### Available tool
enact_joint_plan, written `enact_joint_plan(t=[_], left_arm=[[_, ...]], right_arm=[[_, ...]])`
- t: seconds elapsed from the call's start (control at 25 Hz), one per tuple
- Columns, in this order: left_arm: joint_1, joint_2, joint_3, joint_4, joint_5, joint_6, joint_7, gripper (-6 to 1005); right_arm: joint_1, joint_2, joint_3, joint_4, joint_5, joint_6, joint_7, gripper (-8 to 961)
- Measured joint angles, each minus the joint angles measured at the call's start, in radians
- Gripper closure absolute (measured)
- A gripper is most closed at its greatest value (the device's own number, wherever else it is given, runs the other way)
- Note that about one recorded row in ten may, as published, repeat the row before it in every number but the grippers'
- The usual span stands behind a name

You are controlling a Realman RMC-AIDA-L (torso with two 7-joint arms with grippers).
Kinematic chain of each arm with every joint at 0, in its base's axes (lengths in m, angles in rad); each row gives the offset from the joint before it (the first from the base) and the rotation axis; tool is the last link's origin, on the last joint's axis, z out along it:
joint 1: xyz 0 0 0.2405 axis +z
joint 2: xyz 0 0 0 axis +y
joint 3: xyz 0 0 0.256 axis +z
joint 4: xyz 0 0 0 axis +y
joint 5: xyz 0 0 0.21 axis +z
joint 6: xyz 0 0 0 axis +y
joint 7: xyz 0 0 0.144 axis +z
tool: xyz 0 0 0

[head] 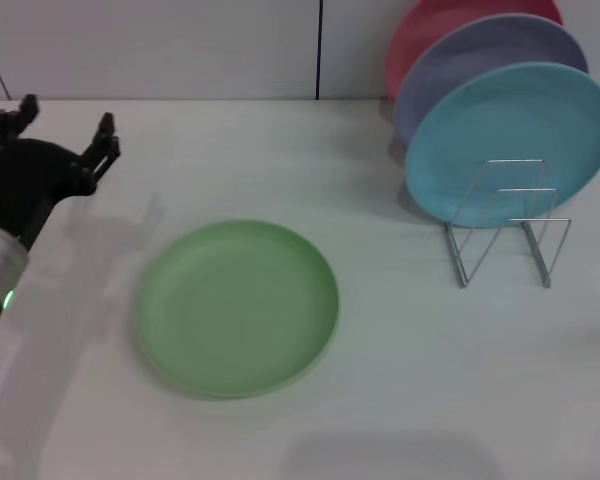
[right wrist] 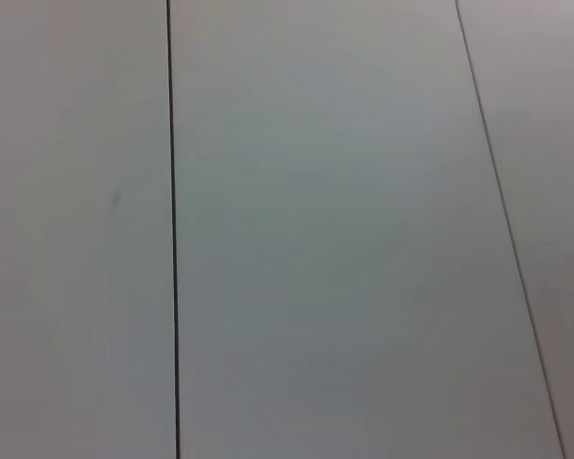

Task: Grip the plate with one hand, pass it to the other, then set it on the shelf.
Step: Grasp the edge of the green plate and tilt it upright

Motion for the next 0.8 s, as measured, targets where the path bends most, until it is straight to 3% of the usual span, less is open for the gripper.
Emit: enact_joint_plan(t=[0.12, 0.16, 0.2, 0.32, 0.36, 0.4, 0.48, 0.56, 0.8], left_arm=[[0.033, 0.007, -0.061, -0.213, 0.048, -0.324, 0.002, 154], [0.034, -0.001, -0.112, -0.338, 0.068, -0.56, 0.003, 154], [0.034, -0.001, -0.112, -0.338, 0.068, -0.56, 0.003, 153], [0.009, -0.019, -0.181, -0.476, 0.079, -0.897, 0.008, 153], [-0.009, -0.041, -0.223, -0.546, 0.079, -1.073, 0.025, 153], [-0.009, -0.041, -0.223, -0.546, 0.079, -1.073, 0.025, 153], [-0.023, -0.059, -0.259, -0.598, 0.078, -1.232, 0.034, 153], [-0.042, -0.062, -0.28, -0.645, 0.074, -1.392, 0.003, 153], [-0.049, -0.062, -0.286, -0.663, 0.075, -1.524, -0.02, 154]], right_arm=[[0.001, 0.0, -0.001, 0.0, 0.0, 0.001, 0.0, 124], [0.001, 0.0, -0.001, 0.0, -0.001, 0.001, 0.0, 124], [0.001, 0.0, -0.001, 0.0, -0.001, 0.001, 0.0, 124], [0.002, 0.0, -0.002, 0.0, -0.001, 0.001, 0.001, 124], [0.002, 0.0, -0.005, 0.0, -0.001, 0.003, 0.001, 124], [0.002, 0.0, -0.005, 0.0, -0.001, 0.003, 0.001, 124], [0.002, 0.0, -0.007, 0.0, -0.001, 0.004, 0.001, 124], [-0.001, 0.0, -0.009, 0.001, -0.001, 0.006, 0.001, 124], [-0.006, 0.001, -0.009, 0.002, -0.001, 0.012, 0.001, 123]])
